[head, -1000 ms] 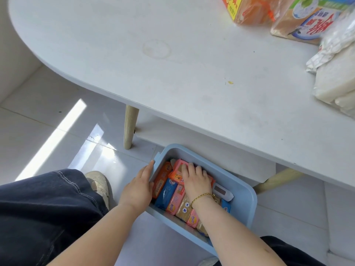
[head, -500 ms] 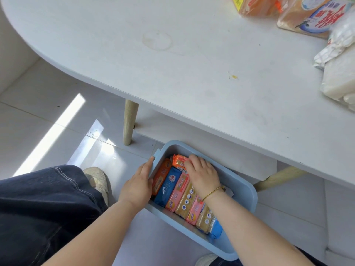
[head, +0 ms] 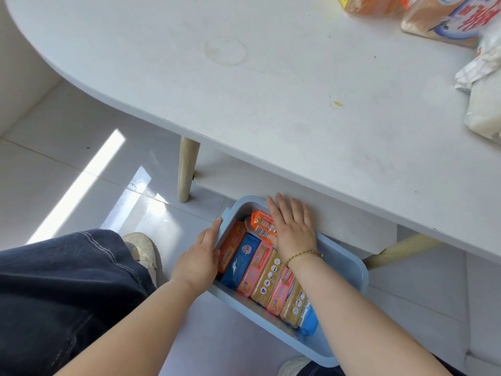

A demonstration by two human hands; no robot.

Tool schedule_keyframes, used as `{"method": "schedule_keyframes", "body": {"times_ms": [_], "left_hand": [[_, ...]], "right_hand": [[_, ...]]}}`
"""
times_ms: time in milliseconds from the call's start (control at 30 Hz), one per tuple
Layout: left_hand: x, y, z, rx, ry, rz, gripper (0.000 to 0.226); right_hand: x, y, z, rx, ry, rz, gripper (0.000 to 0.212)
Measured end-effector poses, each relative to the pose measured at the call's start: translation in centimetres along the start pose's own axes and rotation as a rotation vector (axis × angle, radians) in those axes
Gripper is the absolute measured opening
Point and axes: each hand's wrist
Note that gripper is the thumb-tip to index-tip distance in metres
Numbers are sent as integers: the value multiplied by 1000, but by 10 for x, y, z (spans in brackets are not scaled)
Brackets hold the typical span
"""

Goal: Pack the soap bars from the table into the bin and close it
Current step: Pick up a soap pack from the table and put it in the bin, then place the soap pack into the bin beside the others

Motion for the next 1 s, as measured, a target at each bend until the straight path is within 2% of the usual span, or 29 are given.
{"method": "schedule_keyframes", "body": {"times_ms": [200, 333, 467, 600, 700, 767, 867, 1000], "left_hand": [[0, 0, 0, -3, 8, 15, 59], [-4, -1, -4, -12, 55, 15, 60], [-24, -16, -18, -143, 53, 53, 52], [-53, -45, -44, -310, 42, 177, 39], [-74, -75, -61, -395, 52, 326, 32], [-89, -94, -74, -451, 73, 446, 28], [-114, -122, -103, -579, 119, 630, 19], [-137, -131, -146, -698, 226, 756, 28]], "right_hand": [[-5, -5, -6, 43, 38, -26, 85], [-3, -17, -18, -8, 86, -31, 74], [7, -41, -56, -80, 185, -25, 61], [18, -71, -107, -74, 256, -43, 43], [27, -104, -139, -53, 315, -126, 33], [31, -124, -160, -129, 392, -161, 30], [26, -140, -202, -346, 555, -176, 23], [10, -121, -260, -563, 693, -17, 20]]}}
Point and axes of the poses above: each hand's wrist, its own y-axis towards the middle knuckle, its own z-axis out of the palm, x = y × z, and after that the axes turned 2 degrees about x, right-handed
